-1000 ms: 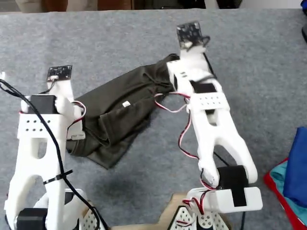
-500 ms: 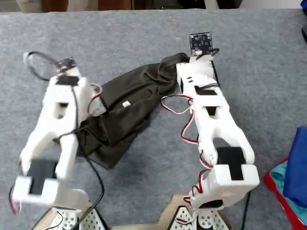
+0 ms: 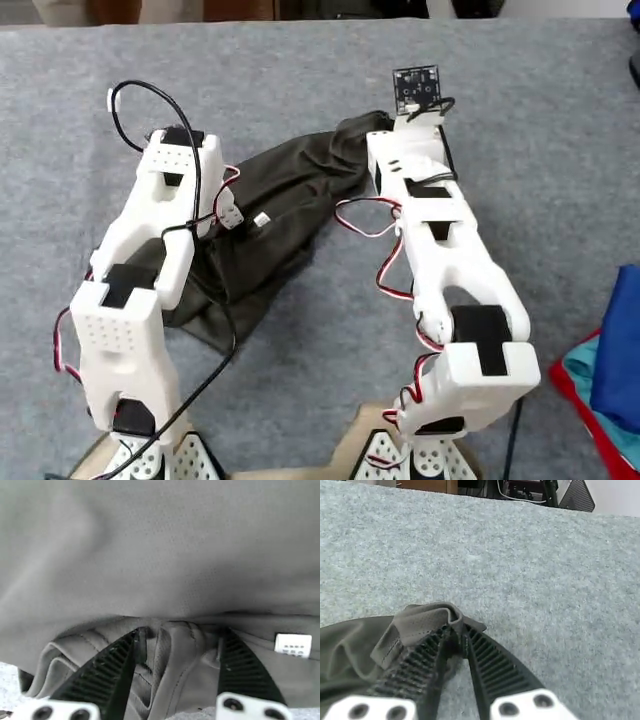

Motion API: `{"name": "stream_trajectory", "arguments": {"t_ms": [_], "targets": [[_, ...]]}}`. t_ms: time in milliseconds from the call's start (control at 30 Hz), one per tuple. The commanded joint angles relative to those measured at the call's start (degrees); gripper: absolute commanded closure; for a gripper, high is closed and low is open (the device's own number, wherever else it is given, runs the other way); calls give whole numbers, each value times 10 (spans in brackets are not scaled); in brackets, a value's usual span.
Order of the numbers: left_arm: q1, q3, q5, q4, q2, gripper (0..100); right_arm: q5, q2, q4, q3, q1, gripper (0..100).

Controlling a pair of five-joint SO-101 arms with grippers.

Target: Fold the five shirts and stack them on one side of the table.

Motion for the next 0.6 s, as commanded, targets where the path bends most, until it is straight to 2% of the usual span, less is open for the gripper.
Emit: {"name": "stream_trajectory", "arguments": {"t_ms": [0,67,400,567], "targets": [[4,-29,4,5,-4,833,-7,-1,-13,-41,10,993],[4,-30,1,3,-4,868,-7,0,-13,-40,10,993],[4,-31,1,3,-4,876,-7,1,-13,-40,10,993],[5,-48,-20,2,1,983,-7,1,-13,-40,10,993]]}}
